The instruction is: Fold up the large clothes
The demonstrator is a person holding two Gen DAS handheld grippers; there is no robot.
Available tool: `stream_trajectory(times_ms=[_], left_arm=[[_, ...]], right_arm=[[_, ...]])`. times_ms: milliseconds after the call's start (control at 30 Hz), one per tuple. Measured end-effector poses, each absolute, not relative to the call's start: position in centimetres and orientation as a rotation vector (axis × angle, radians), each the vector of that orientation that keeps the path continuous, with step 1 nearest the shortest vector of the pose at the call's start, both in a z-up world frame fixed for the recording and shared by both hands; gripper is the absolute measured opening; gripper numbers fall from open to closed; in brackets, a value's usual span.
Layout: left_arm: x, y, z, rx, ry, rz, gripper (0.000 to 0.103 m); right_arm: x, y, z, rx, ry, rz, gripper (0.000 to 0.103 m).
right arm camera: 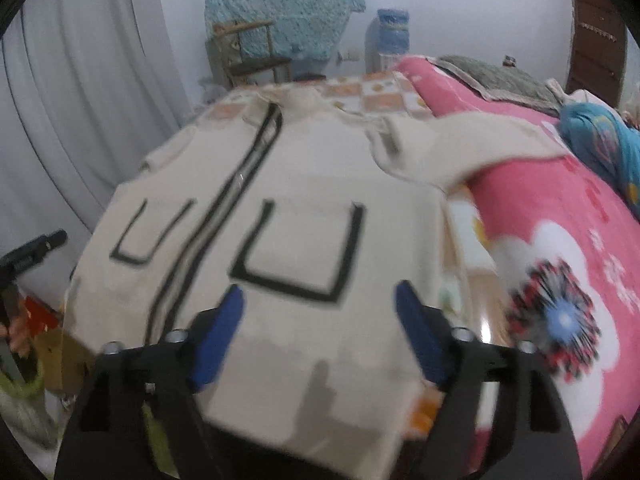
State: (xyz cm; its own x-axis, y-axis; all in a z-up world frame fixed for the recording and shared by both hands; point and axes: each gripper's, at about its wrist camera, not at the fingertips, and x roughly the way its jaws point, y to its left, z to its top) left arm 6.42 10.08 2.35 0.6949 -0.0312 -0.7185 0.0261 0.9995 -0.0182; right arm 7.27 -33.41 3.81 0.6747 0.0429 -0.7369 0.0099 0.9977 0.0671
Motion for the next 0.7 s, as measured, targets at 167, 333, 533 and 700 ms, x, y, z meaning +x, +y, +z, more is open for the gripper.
stream_trajectory(times_ms=[167,333,533,700], left_arm=[[11.0,5.8,-0.2,0.052,0.88,-0.072,0.086],[14.4,3.5,-3.3,0.096,0.936,-0.058,0.086],[15.5,3.2,-5.3,0.097,0.956,-0.006,0.093],[15.6,4.2,-5.8,0.022,0.963,-0.02,0.095]], right_arm=[[13.1,-31.3,0.8,0.109,0.9,0.052,0.086],[17.4,-30.6,-2.2,0.106,0.987,0.013,0.086],[19.8,-30.9,-4.5,0.098,1.026,-0.04,0.087],[19.9,-30.1,-5.1,0.016,1.015,-0.028,0.096]])
